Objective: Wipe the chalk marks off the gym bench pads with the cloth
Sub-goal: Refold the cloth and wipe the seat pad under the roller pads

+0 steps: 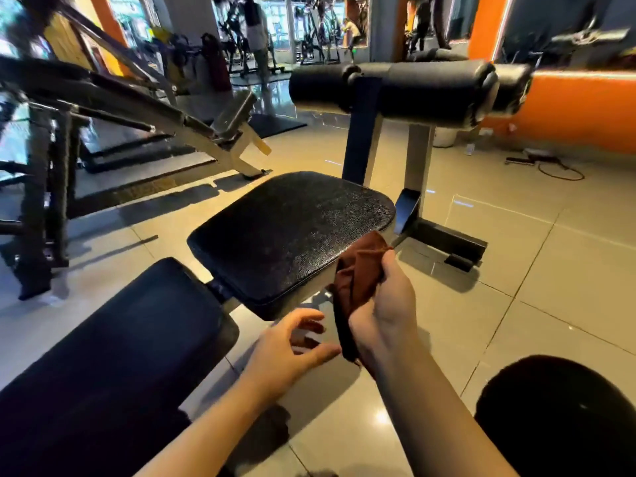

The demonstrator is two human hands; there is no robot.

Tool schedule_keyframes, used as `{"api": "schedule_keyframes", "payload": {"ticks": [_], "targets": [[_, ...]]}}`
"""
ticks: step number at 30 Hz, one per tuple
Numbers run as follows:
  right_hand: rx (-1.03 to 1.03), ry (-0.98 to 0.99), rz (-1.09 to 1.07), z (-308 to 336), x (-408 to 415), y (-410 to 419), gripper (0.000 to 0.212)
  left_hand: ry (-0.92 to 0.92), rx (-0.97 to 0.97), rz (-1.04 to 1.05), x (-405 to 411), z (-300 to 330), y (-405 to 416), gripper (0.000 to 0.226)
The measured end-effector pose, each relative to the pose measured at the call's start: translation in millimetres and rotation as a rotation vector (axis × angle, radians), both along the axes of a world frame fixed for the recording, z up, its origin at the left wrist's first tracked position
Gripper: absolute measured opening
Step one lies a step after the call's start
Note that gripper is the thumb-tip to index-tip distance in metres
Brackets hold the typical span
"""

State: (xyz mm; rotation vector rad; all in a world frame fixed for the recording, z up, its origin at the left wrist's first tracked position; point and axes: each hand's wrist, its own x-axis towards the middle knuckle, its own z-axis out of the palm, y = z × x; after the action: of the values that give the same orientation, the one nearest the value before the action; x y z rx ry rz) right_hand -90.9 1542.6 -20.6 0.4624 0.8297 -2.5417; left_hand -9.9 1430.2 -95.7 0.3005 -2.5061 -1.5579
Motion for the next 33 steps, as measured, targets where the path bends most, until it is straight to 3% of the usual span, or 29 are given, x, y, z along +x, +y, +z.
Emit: {"api": "schedule_keyframes", "payload": {"ticks": [7, 11, 14, 17, 23, 27, 33], "targets": [[-0.036, 0.025, -0.163, 26, 26, -15, 0.030, 0.037, -0.055, -0.028, 5, -3, 14, 0.039], [0.038, 0.086, -0.183, 38, 28, -19, 0.033, -0.067, 0.012, -0.081, 8, -8, 13, 0.071], [0.064, 0.109, -0.222, 51, 27, -18, 0.030, -0.025, -0.179, -0.009, 11, -13, 8, 0.045], [0.077, 0.143, -0.215, 58, 25, -19, 0.026, 0.028, -0.177, 0.047, 11, -12, -1, 0.022], [0.482, 0.369, -0.104, 52, 8, -5, 0.019, 0.113, 0.046, 0.280, 15, 14, -33, 0.027], [0.708, 0.412, -0.098, 25, 0, 8, 0.023, 0.154, -0.101, 0.371, 19, 22, -57, 0.021], [0.804, 0.296, 0.007, -33, 6, 6, 0.010, 0.107, -0.281, 0.484, 23, 29, -83, 0.017]]}}
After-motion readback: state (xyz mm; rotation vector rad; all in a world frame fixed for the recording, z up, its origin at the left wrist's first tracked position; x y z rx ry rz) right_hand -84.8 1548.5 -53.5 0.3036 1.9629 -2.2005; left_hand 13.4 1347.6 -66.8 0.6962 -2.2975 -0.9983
